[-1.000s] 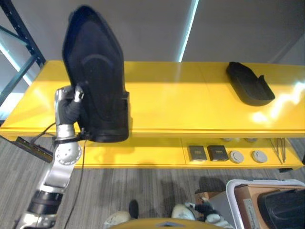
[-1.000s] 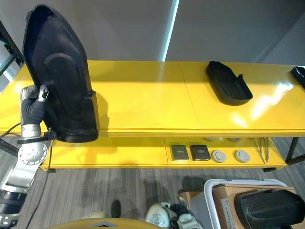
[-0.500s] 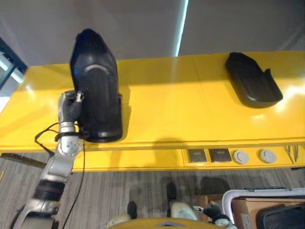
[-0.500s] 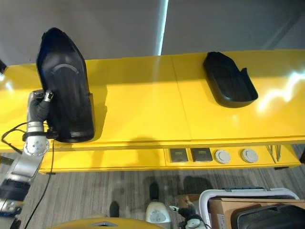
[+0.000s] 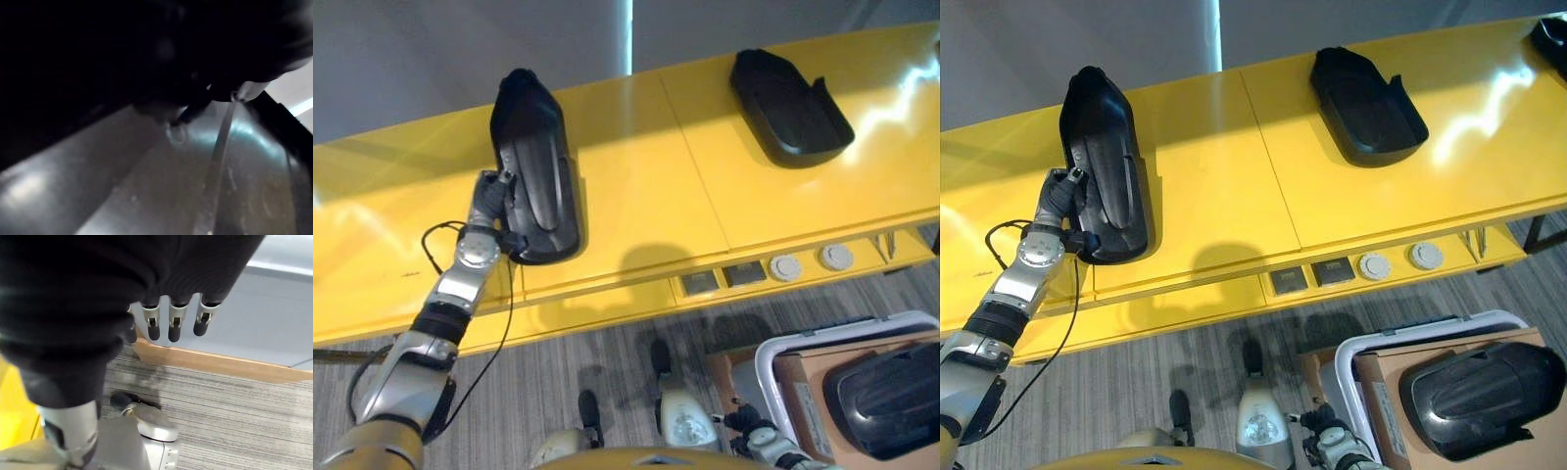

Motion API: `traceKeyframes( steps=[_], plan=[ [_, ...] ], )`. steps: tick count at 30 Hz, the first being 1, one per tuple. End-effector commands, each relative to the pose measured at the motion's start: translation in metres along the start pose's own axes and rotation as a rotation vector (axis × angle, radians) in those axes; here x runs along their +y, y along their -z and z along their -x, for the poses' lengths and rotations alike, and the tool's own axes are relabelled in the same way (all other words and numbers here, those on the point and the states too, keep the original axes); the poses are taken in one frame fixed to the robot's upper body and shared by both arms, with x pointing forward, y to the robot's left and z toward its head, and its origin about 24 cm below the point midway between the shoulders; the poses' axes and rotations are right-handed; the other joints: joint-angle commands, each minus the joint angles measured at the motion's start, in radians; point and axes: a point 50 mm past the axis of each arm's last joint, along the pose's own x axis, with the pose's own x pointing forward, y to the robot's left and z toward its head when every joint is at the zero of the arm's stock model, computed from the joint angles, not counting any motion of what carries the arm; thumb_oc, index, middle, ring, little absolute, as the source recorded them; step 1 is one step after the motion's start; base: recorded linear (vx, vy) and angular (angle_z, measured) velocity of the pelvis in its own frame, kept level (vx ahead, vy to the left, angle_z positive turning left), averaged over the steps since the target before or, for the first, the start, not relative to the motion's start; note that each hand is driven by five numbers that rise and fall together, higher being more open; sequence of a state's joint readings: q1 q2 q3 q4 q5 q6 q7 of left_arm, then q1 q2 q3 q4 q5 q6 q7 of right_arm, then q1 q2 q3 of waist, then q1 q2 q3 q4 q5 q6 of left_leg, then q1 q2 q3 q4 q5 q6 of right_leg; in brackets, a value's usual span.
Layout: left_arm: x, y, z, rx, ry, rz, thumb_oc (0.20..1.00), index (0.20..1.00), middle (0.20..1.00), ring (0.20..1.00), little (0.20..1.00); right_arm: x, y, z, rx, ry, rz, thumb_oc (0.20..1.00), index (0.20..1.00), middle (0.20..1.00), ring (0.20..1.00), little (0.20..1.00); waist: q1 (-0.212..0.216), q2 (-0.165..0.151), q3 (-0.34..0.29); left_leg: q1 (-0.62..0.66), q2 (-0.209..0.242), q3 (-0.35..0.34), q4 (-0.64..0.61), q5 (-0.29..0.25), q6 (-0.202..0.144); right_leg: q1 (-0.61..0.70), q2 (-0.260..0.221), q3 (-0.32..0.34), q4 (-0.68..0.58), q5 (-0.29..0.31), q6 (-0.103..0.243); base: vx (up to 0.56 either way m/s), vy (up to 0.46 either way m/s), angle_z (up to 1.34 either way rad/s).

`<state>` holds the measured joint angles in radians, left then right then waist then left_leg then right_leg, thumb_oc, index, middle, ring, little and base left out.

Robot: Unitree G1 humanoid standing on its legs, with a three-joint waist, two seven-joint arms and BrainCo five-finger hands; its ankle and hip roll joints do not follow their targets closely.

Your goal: Move parts from the plastic box to the shelf.

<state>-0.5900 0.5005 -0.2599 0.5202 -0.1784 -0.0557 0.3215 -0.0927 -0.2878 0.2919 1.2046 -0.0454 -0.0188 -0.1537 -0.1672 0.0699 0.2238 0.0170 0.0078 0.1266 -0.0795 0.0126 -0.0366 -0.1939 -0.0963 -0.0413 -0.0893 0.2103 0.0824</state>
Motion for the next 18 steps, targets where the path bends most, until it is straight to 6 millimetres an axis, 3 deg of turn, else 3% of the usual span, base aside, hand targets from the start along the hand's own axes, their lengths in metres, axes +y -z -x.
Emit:
traceKeyframes(
  steps=[1, 12, 13, 14, 15, 18],
  plan=[
    [0.013, -0.039, -0.021, -0.121, -0.062, 0.049, 0.2, 0.2, 0.2, 0.2, 0.2, 0.006, -0.009, -0.001, -0.02, -0.021, 0.03, 1.0, 1.0, 1.0, 1.0, 1.0, -0.005, 0.008, 0.009, -0.08, 0.022, 0.026, -0.008, 0.06, -0.035, 0.11, -0.027, 0.013, 0.009, -0.127, 0.064, -0.03, 0.016, -0.09],
    [0.002, -0.038, -0.028, -0.082, -0.042, 0.015, 0.2, 0.2, 0.2, 0.2, 0.2, -0.005, -0.022, -0.004, -0.048, 0.017, -0.004, 1.0, 1.0, 1.0, 1.0, 1.0, -0.006, 0.016, 0.057, -0.11, 0.024, 0.042, -0.008, 0.072, -0.039, 0.068, -0.026, 0.033, 0.008, -0.107, 0.068, -0.02, -0.003, -0.03],
    [0.002, -0.038, -0.028, -0.082, -0.042, 0.015, 0.329, 0.329, 0.329, 0.329, 0.329, -0.005, -0.022, -0.004, -0.048, 0.018, -0.004, 1.0, 1.0, 1.0, 1.0, 1.0, -0.006, 0.016, 0.057, -0.11, 0.024, 0.042, -0.008, 0.072, -0.039, 0.068, -0.025, 0.033, 0.008, -0.107, 0.068, -0.01, -0.003, -0.04],
    [0.001, -0.036, -0.028, -0.074, -0.046, -0.004, 0.79, 0.79, 0.79, 0.79, 0.79, -0.005, -0.022, -0.004, -0.048, 0.019, -0.005, 1.0, 1.0, 1.0, 1.0, 1.0, -0.005, 0.018, 0.06, -0.112, 0.024, 0.041, -0.008, 0.072, -0.038, 0.065, -0.024, 0.036, 0.008, -0.106, 0.068, 0.0, 0.0, 0.0],
    [0.0, -0.036, -0.027, -0.074, -0.044, -0.006, 1.0, 1.0, 1.0, 1.0, 1.0, -0.005, -0.021, -0.004, -0.047, 0.019, -0.003, 1.0, 1.0, 1.0, 1.0, 1.0, -0.004, 0.019, 0.06, -0.113, 0.024, 0.041, -0.008, 0.073, -0.038, 0.066, -0.024, 0.035, 0.008, -0.107, 0.068, 0.0, 0.0, 0.0],
    [-0.001, -0.034, -0.027, -0.066, -0.037, -0.007, 1.0, 1.0, 1.0, 1.0, 1.0, -0.005, -0.021, -0.004, -0.042, 0.017, -0.001, 1.0, 1.0, 1.0, 1.0, 1.0, -0.003, 0.022, 0.06, -0.112, 0.025, 0.039, -0.008, 0.073, -0.039, 0.068, -0.024, 0.034, 0.007, -0.108, 0.066, 0.0, 0.0, 0.0]
  ],
)
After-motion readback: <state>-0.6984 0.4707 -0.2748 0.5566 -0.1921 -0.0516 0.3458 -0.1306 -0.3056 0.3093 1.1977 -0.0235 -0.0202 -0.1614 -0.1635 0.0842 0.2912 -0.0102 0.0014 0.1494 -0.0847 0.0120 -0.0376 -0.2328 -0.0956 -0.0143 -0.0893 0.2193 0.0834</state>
